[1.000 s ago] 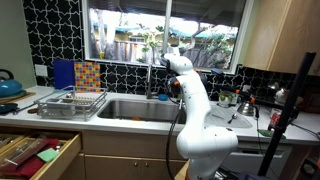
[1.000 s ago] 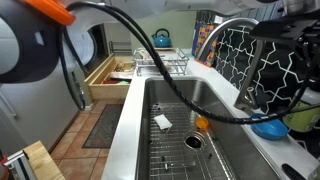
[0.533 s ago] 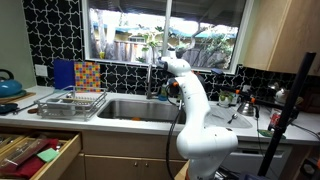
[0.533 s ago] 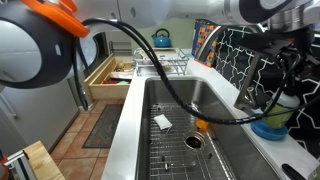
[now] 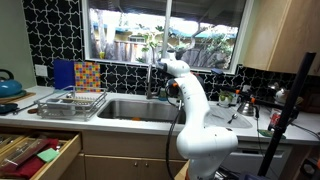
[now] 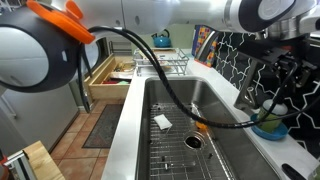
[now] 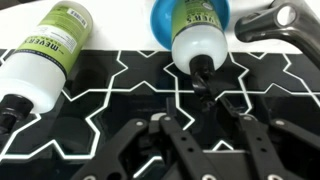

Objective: Swap the places of the green bottles

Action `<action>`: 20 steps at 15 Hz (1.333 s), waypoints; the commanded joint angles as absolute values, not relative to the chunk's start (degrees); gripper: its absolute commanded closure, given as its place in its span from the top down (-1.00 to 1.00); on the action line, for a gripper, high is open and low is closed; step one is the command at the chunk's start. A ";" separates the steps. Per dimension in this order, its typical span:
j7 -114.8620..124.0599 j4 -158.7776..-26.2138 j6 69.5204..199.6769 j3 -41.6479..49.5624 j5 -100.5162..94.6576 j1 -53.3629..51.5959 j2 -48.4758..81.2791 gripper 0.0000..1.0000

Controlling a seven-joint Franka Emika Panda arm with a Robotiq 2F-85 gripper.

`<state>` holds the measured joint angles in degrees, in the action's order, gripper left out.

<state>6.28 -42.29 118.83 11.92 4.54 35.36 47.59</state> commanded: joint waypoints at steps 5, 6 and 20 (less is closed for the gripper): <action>13.70 -44.80 112.78 17.69 -0.86 33.67 41.18 1.00; 14.01 -45.04 109.29 18.58 -2.10 33.31 40.09 1.00; 16.55 -61.10 90.99 20.50 -6.06 26.62 18.70 1.00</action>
